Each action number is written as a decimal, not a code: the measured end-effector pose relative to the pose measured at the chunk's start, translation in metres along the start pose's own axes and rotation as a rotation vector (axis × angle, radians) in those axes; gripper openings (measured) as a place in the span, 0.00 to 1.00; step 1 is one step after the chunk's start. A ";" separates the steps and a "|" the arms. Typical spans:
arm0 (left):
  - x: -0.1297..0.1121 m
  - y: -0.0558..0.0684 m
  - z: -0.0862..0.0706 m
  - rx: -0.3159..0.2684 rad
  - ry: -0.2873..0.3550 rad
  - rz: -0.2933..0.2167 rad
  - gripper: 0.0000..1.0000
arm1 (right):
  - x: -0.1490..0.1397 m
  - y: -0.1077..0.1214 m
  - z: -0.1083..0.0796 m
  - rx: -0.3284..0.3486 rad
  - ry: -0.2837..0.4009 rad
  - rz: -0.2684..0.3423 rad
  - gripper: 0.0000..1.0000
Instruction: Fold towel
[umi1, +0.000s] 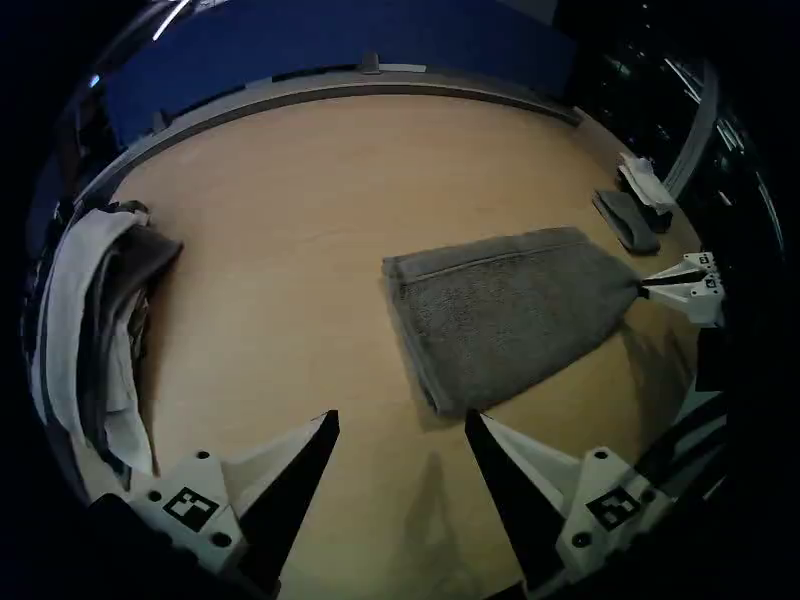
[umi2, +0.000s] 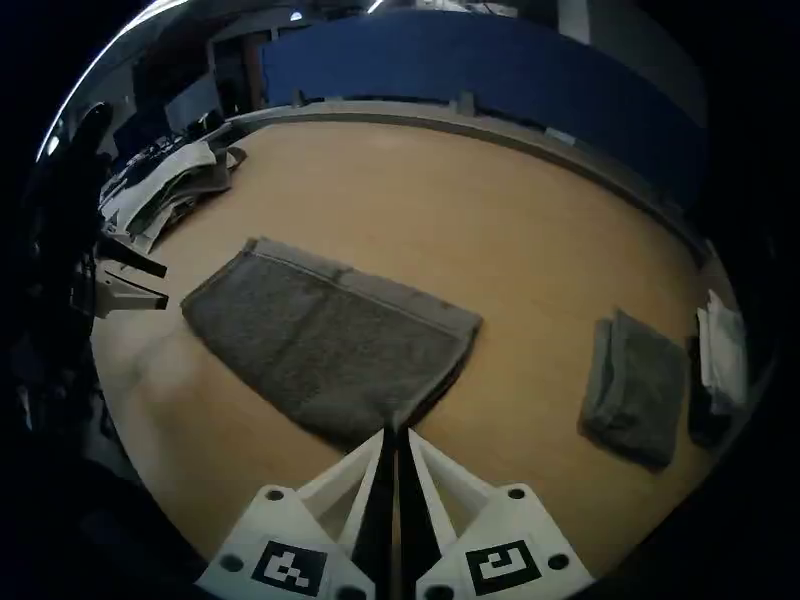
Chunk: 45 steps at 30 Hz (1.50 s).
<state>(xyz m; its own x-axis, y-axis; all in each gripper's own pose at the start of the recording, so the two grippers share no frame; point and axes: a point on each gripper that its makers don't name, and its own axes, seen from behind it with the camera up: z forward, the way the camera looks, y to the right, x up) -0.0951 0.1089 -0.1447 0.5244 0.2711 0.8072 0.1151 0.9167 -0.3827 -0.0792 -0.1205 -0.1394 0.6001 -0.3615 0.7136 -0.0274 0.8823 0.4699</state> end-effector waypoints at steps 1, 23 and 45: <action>0.000 -0.001 -0.001 0.002 0.000 0.000 0.94 | 0.003 -0.001 -0.001 0.001 0.005 -0.004 0.02; -0.014 -0.030 -0.019 0.040 0.019 -0.040 0.94 | 0.078 -0.040 -0.005 0.049 0.093 -0.116 0.02; -0.025 -0.054 -0.030 0.049 0.042 -0.100 0.94 | 0.136 -0.127 0.026 0.177 0.119 -0.249 0.02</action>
<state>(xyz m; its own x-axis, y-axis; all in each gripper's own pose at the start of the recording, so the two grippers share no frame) -0.0896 0.0434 -0.1578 0.5476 0.1657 0.8202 0.1282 0.9520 -0.2779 -0.0149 -0.2895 -0.0888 0.6948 -0.5127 0.5044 -0.0002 0.7012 0.7130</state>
